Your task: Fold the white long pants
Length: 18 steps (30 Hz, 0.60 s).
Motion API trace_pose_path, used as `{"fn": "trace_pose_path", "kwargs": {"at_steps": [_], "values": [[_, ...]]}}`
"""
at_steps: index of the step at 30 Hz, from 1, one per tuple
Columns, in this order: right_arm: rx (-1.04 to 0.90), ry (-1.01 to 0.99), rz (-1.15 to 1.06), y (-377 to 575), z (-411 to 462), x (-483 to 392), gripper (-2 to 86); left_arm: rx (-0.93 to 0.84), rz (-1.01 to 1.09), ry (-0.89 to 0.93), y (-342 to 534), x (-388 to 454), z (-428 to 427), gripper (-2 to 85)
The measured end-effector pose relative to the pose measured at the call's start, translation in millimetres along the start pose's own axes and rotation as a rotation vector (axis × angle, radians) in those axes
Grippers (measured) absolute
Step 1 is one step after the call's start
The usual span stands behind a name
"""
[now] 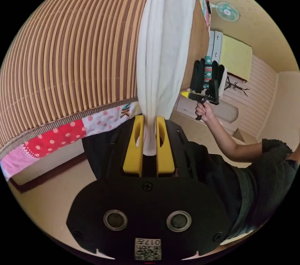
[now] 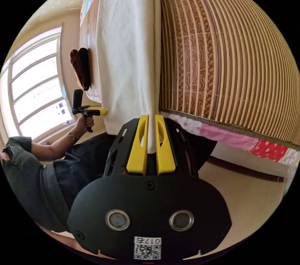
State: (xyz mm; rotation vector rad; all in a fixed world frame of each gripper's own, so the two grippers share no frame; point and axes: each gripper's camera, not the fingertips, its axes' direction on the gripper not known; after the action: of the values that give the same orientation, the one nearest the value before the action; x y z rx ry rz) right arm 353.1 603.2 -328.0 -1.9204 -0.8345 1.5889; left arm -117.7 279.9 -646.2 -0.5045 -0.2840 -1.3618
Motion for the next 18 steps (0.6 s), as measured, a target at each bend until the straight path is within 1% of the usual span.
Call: {"fn": "trace_pose_path", "kwargs": {"at_steps": [2,4,6,7,8,11,16,18], "values": [[0.086,-0.111,0.028,0,-18,18,12.5,0.136,0.027,0.083,-18,-8,-24,11.9],[0.163,-0.207,0.018,-9,-32,30,14.3,0.210,0.044,0.148,-40,-16,-40,12.9],[0.202,-0.302,-0.004,-33,-38,42,16.0,0.240,0.072,0.127,-65,-18,-52,13.8],[0.205,-0.317,-0.011,-40,-39,43,16.5,0.232,0.092,0.091,-84,-17,-56,14.8],[0.208,-0.341,-0.031,-54,-38,44,16.9,0.204,0.130,0.095,-103,-15,-56,15.3],[0.186,-0.357,-0.081,-91,-33,37,17.2,0.133,0.187,0.165,-143,-10,-48,15.7],[0.147,-0.398,-0.129,-136,-18,20,15.5,0.028,0.211,0.164,-177,2,-23,13.4],[0.112,-0.390,-0.124,-146,-6,14,12.5,-0.014,0.211,0.130,-178,6,-14,11.5]]}}
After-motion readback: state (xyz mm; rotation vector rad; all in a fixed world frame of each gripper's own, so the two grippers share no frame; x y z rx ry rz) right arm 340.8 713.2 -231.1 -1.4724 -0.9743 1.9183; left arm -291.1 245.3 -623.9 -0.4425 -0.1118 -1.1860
